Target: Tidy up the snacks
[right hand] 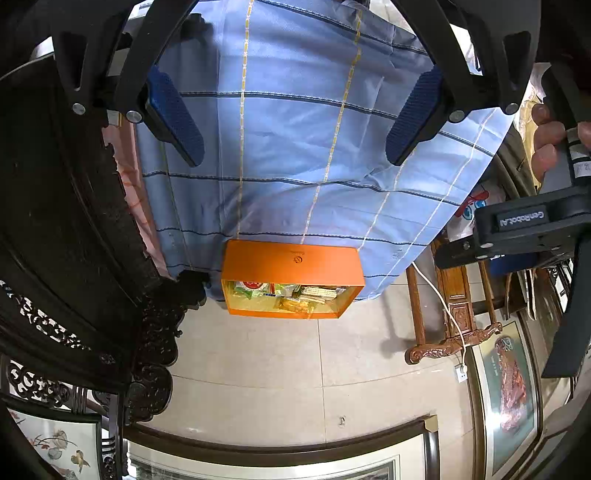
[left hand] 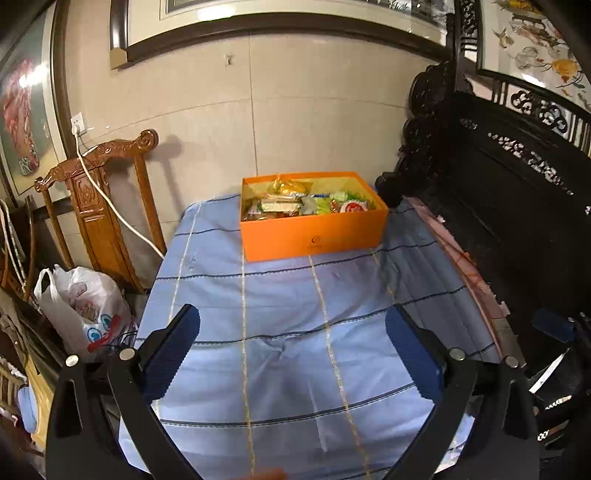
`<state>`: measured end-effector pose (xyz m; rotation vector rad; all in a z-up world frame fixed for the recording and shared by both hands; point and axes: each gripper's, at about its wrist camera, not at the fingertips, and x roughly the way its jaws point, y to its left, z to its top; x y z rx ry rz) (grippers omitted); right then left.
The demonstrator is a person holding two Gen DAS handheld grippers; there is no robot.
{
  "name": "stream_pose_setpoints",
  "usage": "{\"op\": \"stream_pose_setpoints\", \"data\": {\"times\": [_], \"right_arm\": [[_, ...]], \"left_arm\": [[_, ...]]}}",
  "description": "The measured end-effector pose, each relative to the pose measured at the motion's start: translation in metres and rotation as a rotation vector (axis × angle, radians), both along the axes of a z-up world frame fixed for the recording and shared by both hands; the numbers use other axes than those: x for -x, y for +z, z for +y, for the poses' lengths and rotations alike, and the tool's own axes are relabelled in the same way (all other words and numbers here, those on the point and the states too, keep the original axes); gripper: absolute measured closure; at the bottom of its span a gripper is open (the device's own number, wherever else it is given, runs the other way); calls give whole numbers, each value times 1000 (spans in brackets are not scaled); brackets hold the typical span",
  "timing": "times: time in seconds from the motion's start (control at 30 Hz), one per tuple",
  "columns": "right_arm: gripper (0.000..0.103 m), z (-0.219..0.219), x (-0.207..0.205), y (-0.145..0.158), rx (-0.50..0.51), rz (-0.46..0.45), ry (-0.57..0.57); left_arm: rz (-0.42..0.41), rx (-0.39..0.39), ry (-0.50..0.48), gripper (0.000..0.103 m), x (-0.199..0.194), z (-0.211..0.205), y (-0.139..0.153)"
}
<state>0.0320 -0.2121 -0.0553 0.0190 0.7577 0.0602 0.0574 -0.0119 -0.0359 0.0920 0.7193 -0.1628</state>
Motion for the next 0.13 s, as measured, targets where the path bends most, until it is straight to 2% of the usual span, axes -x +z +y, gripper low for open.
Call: {"op": "stream_pose_setpoints", "data": {"times": [0.13], "right_arm": [[4, 0, 0, 0, 1, -1, -1]], "left_arm": [[14, 4, 11, 4, -2, 1, -1]]}}
